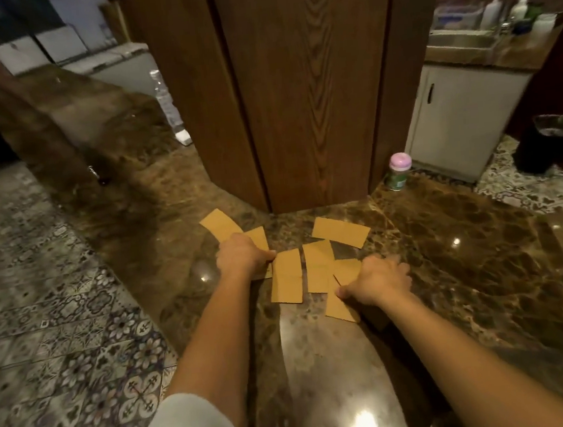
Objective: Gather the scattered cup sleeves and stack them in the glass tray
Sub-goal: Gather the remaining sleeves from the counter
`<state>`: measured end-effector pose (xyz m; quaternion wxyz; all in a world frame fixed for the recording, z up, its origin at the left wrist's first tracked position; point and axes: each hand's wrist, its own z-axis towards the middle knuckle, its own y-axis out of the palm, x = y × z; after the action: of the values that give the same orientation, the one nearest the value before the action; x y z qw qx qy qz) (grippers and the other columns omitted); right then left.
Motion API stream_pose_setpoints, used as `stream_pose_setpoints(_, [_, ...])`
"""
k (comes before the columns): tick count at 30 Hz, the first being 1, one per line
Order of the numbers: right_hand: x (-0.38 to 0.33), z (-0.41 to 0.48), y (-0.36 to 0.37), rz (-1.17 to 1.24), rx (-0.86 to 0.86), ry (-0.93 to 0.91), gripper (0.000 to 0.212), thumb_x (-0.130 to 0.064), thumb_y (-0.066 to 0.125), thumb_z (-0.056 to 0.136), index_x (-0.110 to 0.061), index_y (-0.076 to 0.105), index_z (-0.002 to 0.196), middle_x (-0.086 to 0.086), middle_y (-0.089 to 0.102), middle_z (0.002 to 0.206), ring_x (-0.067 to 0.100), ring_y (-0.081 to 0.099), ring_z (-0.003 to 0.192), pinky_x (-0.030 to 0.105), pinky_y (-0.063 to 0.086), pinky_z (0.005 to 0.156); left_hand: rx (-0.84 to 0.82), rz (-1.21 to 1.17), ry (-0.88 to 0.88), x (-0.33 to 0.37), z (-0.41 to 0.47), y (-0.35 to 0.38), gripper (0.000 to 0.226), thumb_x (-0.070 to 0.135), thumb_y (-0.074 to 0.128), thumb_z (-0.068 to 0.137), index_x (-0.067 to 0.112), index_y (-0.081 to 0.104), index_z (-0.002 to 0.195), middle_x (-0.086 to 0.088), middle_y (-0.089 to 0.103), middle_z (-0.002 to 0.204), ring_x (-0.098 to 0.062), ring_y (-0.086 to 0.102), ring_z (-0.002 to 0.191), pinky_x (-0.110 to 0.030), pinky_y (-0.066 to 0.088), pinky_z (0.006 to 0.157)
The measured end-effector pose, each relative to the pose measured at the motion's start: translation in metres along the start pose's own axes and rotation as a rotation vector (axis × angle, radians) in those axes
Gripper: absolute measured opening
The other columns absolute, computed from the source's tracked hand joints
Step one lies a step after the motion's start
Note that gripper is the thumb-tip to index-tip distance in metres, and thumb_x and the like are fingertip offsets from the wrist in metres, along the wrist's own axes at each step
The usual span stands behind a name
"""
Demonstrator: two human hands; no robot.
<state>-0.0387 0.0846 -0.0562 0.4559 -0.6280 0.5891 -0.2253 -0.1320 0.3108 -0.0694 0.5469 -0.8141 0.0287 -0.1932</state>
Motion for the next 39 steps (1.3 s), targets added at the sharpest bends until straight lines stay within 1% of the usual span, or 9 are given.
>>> stream_pose_setpoints(4, [0.002,0.011,-0.003,0.143,0.026,-0.005,0.095,-0.056,0.089,0.068,-0.007,0.051,0.14,0.015,0.059,0.139,0.037,0.056,0.13,0.043,0.051,0.103,-0.116,0.034,0.053,0.009,0.011,-0.012,0.078,0.055,0.079,0.073,0.007,0.057,0.13,-0.013,0.059,0.134,-0.034,0.054,0.125,-0.041,0.051,0.098])
stream_pose_setpoints(8, [-0.008,0.014,-0.004,0.244,0.096,-0.003,0.093,-0.059,0.074,0.086,0.001,0.039,0.149,0.021,0.055,0.145,0.039,0.054,0.133,0.043,0.049,0.104,-0.18,0.011,0.062,0.014,0.022,-0.042,0.063,0.043,0.066,0.09,0.004,0.052,0.137,-0.017,0.052,0.142,-0.036,0.051,0.128,-0.044,0.045,0.106])
stream_pose_setpoints(13, [-0.032,0.007,0.009,-0.01,0.04,-0.048,0.105,-0.061,0.078,0.082,0.001,0.027,0.15,0.025,0.044,0.148,0.038,0.051,0.133,0.042,0.048,0.106,-0.103,0.012,0.007,0.007,0.05,-0.064,0.055,0.037,0.066,0.086,0.005,0.059,0.13,-0.017,0.055,0.136,-0.036,0.055,0.122,-0.04,0.051,0.097])
stream_pose_setpoints(16, [-0.04,0.008,0.011,-0.019,-0.008,-0.024,0.106,-0.057,0.083,0.078,-0.002,0.028,0.15,0.022,0.048,0.147,0.037,0.052,0.134,0.042,0.049,0.105,-0.054,-0.046,-0.125,0.001,0.072,-0.06,0.07,0.045,0.069,0.073,0.008,0.059,0.132,-0.014,0.055,0.135,-0.034,0.057,0.119,-0.04,0.053,0.078])
stream_pose_setpoints(21, [-0.038,0.012,0.009,-0.028,-0.05,-0.027,0.103,-0.054,0.088,0.073,-0.003,0.039,0.148,0.019,0.042,0.142,0.039,0.054,0.127,0.044,0.052,0.101,0.012,-0.101,-0.258,0.009,0.095,-0.052,0.084,0.039,0.077,0.079,0.011,0.037,0.148,-0.014,0.041,0.146,-0.032,0.042,0.134,-0.044,0.046,0.101])
stream_pose_setpoints(26, [-0.047,0.023,-0.003,0.037,0.023,-0.076,0.081,-0.069,0.076,0.076,-0.007,0.063,0.128,0.019,0.054,0.136,0.037,0.058,0.122,0.04,0.053,0.095,-0.058,-0.091,-0.272,0.016,0.114,-0.054,0.109,0.037,0.086,0.071,0.015,0.021,0.155,-0.014,0.04,0.151,-0.034,0.04,0.139,-0.046,0.041,0.106])
stream_pose_setpoints(29, [-0.064,0.026,0.001,-0.011,0.054,-0.157,0.079,-0.07,0.078,0.072,-0.007,0.069,0.118,0.015,0.068,0.12,0.035,0.062,0.113,0.036,0.048,0.078,-0.086,-0.077,-0.243,0.018,0.114,-0.052,0.123,0.031,0.089,0.072,0.014,0.004,0.159,-0.019,0.028,0.156,-0.039,0.035,0.141,-0.05,0.043,0.106])
stream_pose_setpoints(35, [-0.077,0.031,0.01,-0.012,-0.011,-0.152,0.086,-0.053,0.089,0.072,-0.007,0.055,0.137,0.016,0.054,0.134,0.037,0.057,0.124,0.042,0.052,0.097,-0.109,-0.016,-0.051,0.005,0.073,-0.043,0.1,0.032,0.082,0.08,-0.001,0.022,0.153,-0.022,0.027,0.155,-0.04,0.025,0.144,-0.041,0.041,0.108])
stream_pose_setpoints(39, [-0.075,0.034,0.006,0.076,-0.061,-0.164,0.088,-0.045,0.09,0.075,-0.008,0.046,0.142,0.018,0.043,0.139,0.042,0.054,0.128,0.045,0.049,0.102,-0.188,-0.175,0.026,0.006,0.016,-0.015,0.11,0.034,0.089,0.068,0.003,0.024,0.152,-0.024,0.034,0.153,-0.039,0.038,0.139,-0.04,0.045,0.106])
